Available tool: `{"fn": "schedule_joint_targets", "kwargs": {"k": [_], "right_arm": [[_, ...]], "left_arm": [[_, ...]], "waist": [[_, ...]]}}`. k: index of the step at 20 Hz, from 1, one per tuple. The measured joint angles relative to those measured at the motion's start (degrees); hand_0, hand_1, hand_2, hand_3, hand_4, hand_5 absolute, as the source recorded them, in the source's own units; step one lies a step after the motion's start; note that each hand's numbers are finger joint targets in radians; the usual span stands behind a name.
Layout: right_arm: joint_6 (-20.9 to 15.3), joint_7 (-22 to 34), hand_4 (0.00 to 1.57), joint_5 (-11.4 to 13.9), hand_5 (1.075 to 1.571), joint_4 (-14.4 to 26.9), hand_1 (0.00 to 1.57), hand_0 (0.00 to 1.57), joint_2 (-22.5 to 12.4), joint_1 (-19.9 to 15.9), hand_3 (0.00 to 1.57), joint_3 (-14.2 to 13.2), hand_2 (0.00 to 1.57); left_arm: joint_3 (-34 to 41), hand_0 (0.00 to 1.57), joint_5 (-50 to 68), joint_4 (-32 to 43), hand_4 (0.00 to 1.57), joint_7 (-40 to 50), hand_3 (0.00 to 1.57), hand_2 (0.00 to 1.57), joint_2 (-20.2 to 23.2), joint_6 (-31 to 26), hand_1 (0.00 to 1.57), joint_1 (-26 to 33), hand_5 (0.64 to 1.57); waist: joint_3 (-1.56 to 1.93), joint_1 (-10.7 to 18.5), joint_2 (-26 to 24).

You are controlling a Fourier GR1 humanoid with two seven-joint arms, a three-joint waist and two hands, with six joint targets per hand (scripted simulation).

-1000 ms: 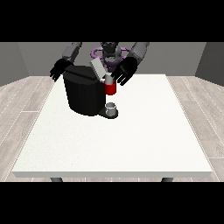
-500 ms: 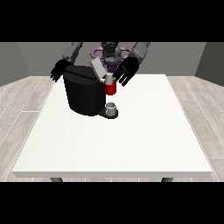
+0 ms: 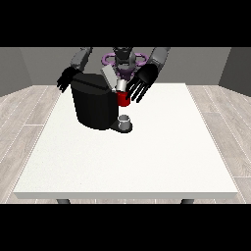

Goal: Insert the coffee pod into the coffee machine and close the lid

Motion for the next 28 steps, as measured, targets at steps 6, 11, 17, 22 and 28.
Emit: {"fn": "schedule_joint_targets", "kwargs": {"k": [6, 11, 17, 22, 28], "right_arm": [[0.2, 0.0, 0.35, -0.6, 1.571, 1.2, 0.0, 0.0, -0.5, 0.6, 0.0, -0.9, 0.0], [0.5, -1.0, 0.38, -0.9, 1.571, 2.8, 0.0, 0.0, -0.7, 1.9, 0.0, -1.5, 0.0], [-0.5, -1.7, 0.38, -0.7, 1.571, 4.7, 0.0, 0.0, -0.5, 3.3, 0.0, -2.1, 0.0], [-0.3, -1.9, 0.43, -1.8, 1.571, 6.1, 0.0, 0.0, -0.9, 6.4, 0.0, -3.8, 0.0], [-0.6, -1.2, 0.4, -2.7, 1.571, 6.7, 0.0, 0.0, -1.6, 10.6, 0.0, -5.5, 0.0]], "left_arm": [[-0.2, 0.0, -0.5, -0.2, 0.0, -0.3, 0.0, 0.0, -0.2, -1.1, 0.0, 0.7, 1.571], [-0.2, 0.0, -0.7, -0.9, 0.0, 0.3, 0.0, 0.0, -1.3, -1.7, 0.0, 1.7, 1.571], [0.4, 0.0, 0.3, -2.3, 0.0, 1.3, 0.0, 0.0, -4.1, -1.4, 0.0, 3.9, 1.571], [6.2, 0.0, 7.4, -3.0, 0.25, 1.5, 0.0, 0.0, -8.0, -1.8, 0.0, 7.2, 1.571], [12.5, 0.0, 17.0, -3.9, 0.0, -1.8, 0.0, 0.0, -15.0, -2.3, 0.0, 15.8, 1.571]], "waist": [[-0.07, 0.8, -1.4], [-0.1, 1.9, -3.2], [-0.12, 4.0, -6.4], [-0.15, 7.3, -11.4], [-0.18, 12.2, -18.8]]}}
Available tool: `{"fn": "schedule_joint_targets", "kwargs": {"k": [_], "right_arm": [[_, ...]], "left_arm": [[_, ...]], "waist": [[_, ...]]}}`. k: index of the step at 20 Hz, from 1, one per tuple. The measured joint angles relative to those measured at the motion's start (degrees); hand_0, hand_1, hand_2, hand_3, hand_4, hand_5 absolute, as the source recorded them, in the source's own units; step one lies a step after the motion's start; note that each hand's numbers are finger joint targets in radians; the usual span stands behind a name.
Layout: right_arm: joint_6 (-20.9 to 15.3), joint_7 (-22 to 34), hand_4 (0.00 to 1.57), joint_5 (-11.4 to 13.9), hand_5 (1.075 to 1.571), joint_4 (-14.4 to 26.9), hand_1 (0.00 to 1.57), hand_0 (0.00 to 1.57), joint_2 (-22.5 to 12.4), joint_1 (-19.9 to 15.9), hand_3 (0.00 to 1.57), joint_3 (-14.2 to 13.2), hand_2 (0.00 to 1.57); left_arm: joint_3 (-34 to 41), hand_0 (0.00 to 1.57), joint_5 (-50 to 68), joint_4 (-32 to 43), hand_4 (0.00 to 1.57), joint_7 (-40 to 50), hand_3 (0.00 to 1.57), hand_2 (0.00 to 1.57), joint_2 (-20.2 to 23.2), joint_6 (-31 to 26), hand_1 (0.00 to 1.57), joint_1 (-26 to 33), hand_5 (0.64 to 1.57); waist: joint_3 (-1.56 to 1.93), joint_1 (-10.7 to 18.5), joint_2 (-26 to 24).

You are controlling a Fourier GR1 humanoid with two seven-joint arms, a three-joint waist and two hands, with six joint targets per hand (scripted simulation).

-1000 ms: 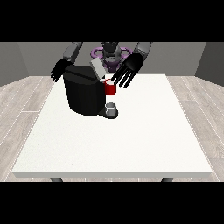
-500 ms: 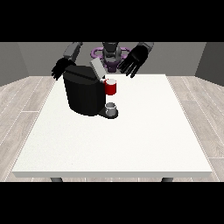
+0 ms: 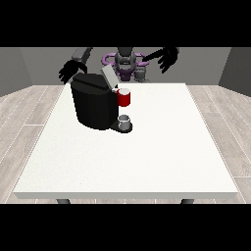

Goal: Insert the coffee pod into the coffee machine and close the lid

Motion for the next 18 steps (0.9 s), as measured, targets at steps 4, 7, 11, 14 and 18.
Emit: {"fn": "schedule_joint_targets", "kwargs": {"k": [4, 7, 11, 14, 18], "right_arm": [[0.5, -0.4, 0.43, 0.1, 1.571, -0.6, 0.0, 0.0, -0.3, 3.1, 0.0, 0.1, 0.0], [2.1, 0.0, 0.39, 0.6, 1.571, -2.4, 0.0, 0.0, -1.9, 4.3, 0.0, 0.9, 0.0], [4.4, 3.1, 0.26, 0.8, 1.571, -6.3, 0.0, 0.0, -2.8, 3.9, 0.0, 3.2, 0.0], [6.6, 6.2, 0.0, 0.3, 1.571, -9.7, 0.0, 0.0, -4.4, 2.1, 0.0, 4.2, 0.0], [7.9, 7.6, 0.0, 0.1, 1.571, -11.8, 0.0, 0.0, -5.4, 0.0, 0.0, 4.6, 0.0]], "left_arm": [[1.8, 0.0, 3.5, -1.3, 0.14, -1.5, 0.0, 0.0, -3.1, 0.1, 0.0, 6.6, 1.571], [3.3, 0.0, 6.1, -1.7, 0.09, -2.6, 0.0, 0.0, -4.0, -0.8, 0.0, 11.0, 1.571], [4.3, 0.0, 8.6, -2.4, 0.0, -1.8, 0.0, 0.0, -5.2, -1.6, 0.0, 15.3, 1.571], [4.9, 0.0, 10.3, -3.0, 0.0, -2.0, 0.0, 0.0, -5.9, -2.4, 0.0, 18.3, 1.571], [4.9, 0.0, 12.8, -5.5, 0.03, -1.7, 0.0, 0.0, -7.5, -3.5, 0.0, 20.9, 1.571]], "waist": [[0.03, 2.3, -4.7], [0.02, 3.2, -6.9], [0.02, 3.8, -9.7], [0.02, 4.1, -11.2], [0.01, 6.1, -11.2]]}}
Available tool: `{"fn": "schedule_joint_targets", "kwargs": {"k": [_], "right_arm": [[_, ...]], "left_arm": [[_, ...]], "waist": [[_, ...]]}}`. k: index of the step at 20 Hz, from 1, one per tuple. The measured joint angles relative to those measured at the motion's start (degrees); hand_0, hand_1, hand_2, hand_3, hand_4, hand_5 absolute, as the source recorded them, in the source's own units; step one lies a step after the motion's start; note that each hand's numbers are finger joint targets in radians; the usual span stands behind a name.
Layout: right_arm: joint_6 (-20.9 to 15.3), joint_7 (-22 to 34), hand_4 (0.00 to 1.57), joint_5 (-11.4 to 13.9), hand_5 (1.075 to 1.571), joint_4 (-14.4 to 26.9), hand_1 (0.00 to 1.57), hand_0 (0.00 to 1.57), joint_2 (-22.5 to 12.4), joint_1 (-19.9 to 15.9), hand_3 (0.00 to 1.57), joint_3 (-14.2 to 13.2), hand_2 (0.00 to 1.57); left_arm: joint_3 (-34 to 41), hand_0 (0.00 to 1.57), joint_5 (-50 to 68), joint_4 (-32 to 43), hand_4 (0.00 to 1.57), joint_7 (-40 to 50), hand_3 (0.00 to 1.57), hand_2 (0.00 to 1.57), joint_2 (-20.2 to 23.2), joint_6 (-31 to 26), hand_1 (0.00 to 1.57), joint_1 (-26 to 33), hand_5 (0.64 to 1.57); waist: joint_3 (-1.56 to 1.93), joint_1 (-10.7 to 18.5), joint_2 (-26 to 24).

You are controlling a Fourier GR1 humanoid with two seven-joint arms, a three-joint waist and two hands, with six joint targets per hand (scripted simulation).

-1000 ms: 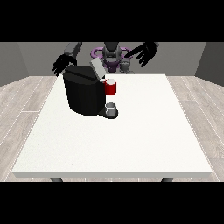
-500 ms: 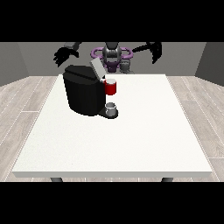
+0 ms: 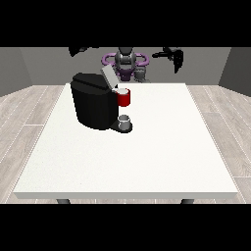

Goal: Insert the coffee pod into the coffee machine and close the lid

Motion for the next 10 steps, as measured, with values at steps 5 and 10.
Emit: {"fn": "schedule_joint_targets", "kwargs": {"k": [5, 10], "right_arm": [[1.7, 2.0, 0.0, 0.2, 1.571, -1.7, 0.0, 0.0, -0.6, -2.9, 0.0, 1.4, 0.0], [1.9, 1.2, 0.16, 2.5, 1.571, -0.9, 0.0, 0.0, -0.1, -6.0, 0.0, 3.2, 0.0]], "left_arm": [[-0.8, 0.0, 2.4, -4.2, 0.2, 1.2, 0.0, 0.0, -1.1, -1.0, 0.0, 2.8, 1.571], [-3.3, 0.0, 4.6, -9.8, 0.0, 3.3, 0.0, 0.0, -2.3, -0.4, 0.0, 4.5, 1.571]], "waist": [[0.02, 2.1, 1.0], [0.03, 3.8, 3.6]]}}
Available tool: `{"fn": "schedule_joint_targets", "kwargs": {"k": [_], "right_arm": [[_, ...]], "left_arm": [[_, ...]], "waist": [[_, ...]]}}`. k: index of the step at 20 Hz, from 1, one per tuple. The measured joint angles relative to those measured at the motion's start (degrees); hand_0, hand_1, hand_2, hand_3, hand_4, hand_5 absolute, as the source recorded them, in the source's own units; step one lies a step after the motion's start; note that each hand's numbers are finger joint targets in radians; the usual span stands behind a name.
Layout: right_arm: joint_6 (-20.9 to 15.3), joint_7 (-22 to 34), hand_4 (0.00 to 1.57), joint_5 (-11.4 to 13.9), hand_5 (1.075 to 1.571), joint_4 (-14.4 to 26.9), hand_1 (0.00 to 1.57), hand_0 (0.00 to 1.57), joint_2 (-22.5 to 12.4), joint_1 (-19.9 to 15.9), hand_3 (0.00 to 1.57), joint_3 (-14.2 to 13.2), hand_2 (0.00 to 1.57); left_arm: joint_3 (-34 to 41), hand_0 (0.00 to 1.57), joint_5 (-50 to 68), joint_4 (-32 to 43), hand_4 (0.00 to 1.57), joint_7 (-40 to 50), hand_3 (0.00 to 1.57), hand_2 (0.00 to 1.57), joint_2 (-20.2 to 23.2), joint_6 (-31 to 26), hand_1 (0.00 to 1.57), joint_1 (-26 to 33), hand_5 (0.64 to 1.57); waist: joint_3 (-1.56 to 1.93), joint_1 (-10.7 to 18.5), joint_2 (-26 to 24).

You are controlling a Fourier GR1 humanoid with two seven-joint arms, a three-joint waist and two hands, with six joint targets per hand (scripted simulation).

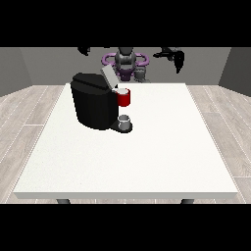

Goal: Insert the coffee pod into the coffee machine and close the lid

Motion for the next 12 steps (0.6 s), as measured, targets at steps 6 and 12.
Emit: {"fn": "schedule_joint_targets", "kwargs": {"k": [6, 12], "right_arm": [[2.0, -1.3, 0.0, 0.1, 1.571, 2.5, 0.0, 0.0, -0.4, -2.3, 0.0, -0.4, 0.0], [2.4, -2.5, 0.0, -0.5, 1.571, 6.5, 0.0, 0.0, 0.9, -6.9, 0.0, -1.5, 0.0]], "left_arm": [[-1.8, 0.0, 3.3, -7.9, 0.0, 3.0, 0.0, 0.0, -0.8, -0.5, 0.0, 4.6, 1.571], [-3.8, 0.0, 4.9, -14.1, 0.0, 4.2, 0.0, 0.0, -0.6, 1.2, 0.0, 6.7, 1.571]], "waist": [[0.01, 1.4, 2.8], [0.0, 1.1, 7.2]]}}
